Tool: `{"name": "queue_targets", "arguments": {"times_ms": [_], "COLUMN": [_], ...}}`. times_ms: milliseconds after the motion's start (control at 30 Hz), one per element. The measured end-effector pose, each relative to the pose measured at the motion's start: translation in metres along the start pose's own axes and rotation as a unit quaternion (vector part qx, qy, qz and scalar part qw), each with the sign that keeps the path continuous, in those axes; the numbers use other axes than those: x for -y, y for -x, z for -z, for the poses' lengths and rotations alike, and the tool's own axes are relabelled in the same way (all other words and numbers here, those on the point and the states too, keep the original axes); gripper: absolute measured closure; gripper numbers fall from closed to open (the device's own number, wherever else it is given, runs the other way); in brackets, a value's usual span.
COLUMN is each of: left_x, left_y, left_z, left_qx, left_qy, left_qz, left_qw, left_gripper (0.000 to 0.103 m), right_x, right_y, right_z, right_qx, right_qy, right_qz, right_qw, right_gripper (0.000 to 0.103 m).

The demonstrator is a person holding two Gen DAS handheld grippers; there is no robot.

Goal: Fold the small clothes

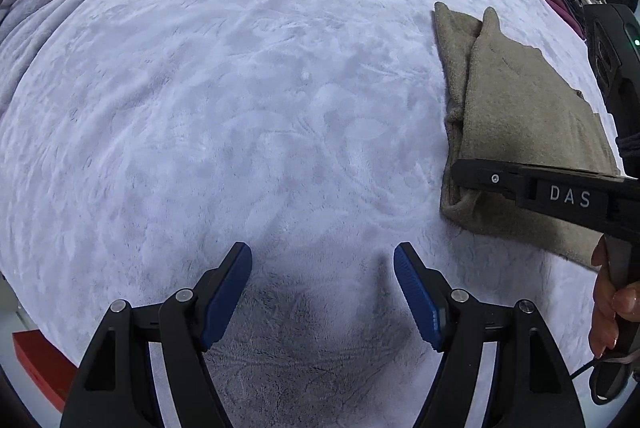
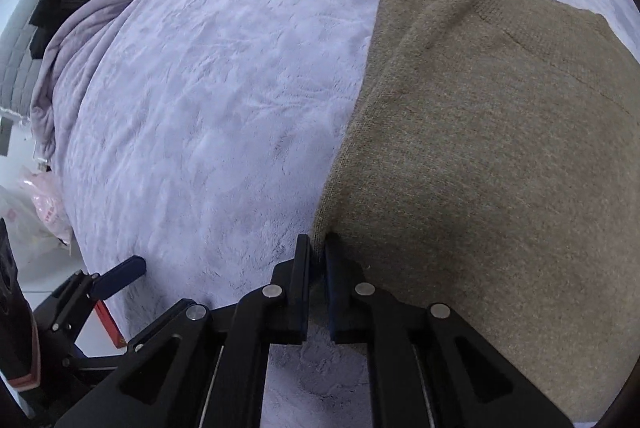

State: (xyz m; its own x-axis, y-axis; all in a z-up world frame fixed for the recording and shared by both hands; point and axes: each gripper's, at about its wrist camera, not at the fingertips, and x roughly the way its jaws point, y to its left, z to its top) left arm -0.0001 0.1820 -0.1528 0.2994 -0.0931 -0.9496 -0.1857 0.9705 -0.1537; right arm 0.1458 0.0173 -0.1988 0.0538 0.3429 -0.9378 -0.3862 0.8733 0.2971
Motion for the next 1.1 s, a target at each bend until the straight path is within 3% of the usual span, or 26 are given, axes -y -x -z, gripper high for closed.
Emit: {"name": "queue_targets", "arguments": {"times_ms": [100, 200, 300, 433, 533, 633, 700, 800, 933, 1033, 1067, 1100], "left_x": [0.003, 0.009, 0.020, 0.031, 0.036, 0.041, 0.043, 0.045, 0.050, 0.054, 0.054, 0.056], "left_y": [0.006, 0.006, 0.003, -0.006, -0.014, -0.020, -0.024, -0.026, -0.026, -0.027, -0.028, -0.029], "left_z": [-0.002, -0.007, -0.011, -0.014, -0.014, -0.015, -0.017, -0.020, -0.022, -0.022, -0.026, -0.026], "left_qx": [0.015, 0.018, 0.020, 0.014, 0.004, -0.006, -0.013, -0.020, -0.025, -0.027, -0.028, -0.030], "left_qy": [-0.004, -0.013, -0.020, -0.024, -0.024, -0.029, -0.029, -0.026, -0.027, -0.029, -0.030, -0.031], "left_qz": [0.010, 0.016, 0.011, 0.007, 0.005, 0.001, -0.006, -0.009, -0.014, -0.016, -0.017, -0.017], "left_qw": [0.9998, 0.9996, 0.9995, 0.9996, 0.9997, 0.9996, 0.9995, 0.9994, 0.9992, 0.9991, 0.9990, 0.9989], "left_gripper": [0.029, 0.029, 0.029, 0.029, 0.029, 0.029, 0.029, 0.029, 0.028, 0.028, 0.028, 0.024], "right_x": [-0.004, 0.017, 0.059, 0.112, 0.119, 0.100, 0.083, 0.062, 0.072, 0.085, 0.088, 0.092], "right_y": [0.013, 0.050, 0.066, 0.046, 0.025, 0.014, 0.018, 0.029, 0.051, 0.064, 0.067, 0.069], "right_z": [-0.001, -0.017, -0.046, -0.078, -0.093, -0.103, -0.100, -0.092, -0.063, -0.029, -0.018, -0.006], "right_qx": [0.001, 0.070, 0.120, 0.122, 0.117, 0.110, 0.103, 0.099, 0.098, 0.093, 0.090, 0.086], "right_qy": [0.028, 0.008, -0.067, -0.155, -0.149, -0.120, -0.075, -0.028, -0.053, -0.071, -0.076, -0.081], "right_qz": [-0.047, -0.074, -0.054, -0.044, -0.022, -0.021, -0.045, -0.034, -0.068, -0.078, -0.077, -0.076], "right_qw": [0.999, 0.995, 0.989, 0.979, 0.982, 0.987, 0.991, 0.994, 0.991, 0.990, 0.990, 0.990], "right_gripper": [0.089, 0.089, 0.089, 0.090, 0.089, 0.089, 0.087, 0.087, 0.087, 0.073, 0.062, 0.057]}}
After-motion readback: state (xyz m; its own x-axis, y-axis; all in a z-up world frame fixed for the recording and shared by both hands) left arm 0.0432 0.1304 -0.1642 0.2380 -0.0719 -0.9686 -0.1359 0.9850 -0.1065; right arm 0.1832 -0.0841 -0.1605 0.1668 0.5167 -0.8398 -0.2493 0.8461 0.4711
